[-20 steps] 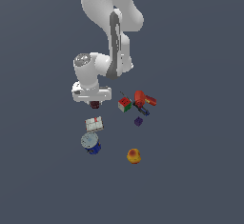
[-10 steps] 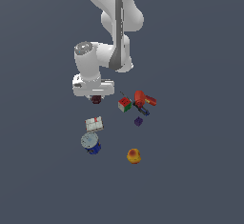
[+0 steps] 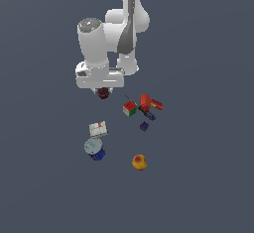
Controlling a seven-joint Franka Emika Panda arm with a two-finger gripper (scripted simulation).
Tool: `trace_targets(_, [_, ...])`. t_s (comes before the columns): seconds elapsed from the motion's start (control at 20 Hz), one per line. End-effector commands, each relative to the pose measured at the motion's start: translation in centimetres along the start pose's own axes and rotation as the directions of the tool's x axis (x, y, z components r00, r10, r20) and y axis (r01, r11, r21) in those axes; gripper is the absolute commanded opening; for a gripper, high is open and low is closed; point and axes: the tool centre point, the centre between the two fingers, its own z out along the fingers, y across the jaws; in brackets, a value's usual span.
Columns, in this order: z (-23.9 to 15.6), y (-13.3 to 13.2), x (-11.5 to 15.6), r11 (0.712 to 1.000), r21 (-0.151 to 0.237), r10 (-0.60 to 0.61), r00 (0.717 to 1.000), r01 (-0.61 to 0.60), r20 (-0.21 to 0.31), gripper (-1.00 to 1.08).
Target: Pick up a designated object from a clutter of objects.
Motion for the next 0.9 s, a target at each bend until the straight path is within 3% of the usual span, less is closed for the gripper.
trace_targets(0.0, [-2.2,-0.7,0.1,1.000,-0.001,0.000,1.000,0.000,0.000,-1.00])
trace_targets(0.85, [-15.8,-5.2,1.2,1.000,0.001,-0.002,1.000,0.002,0.000,-1.00])
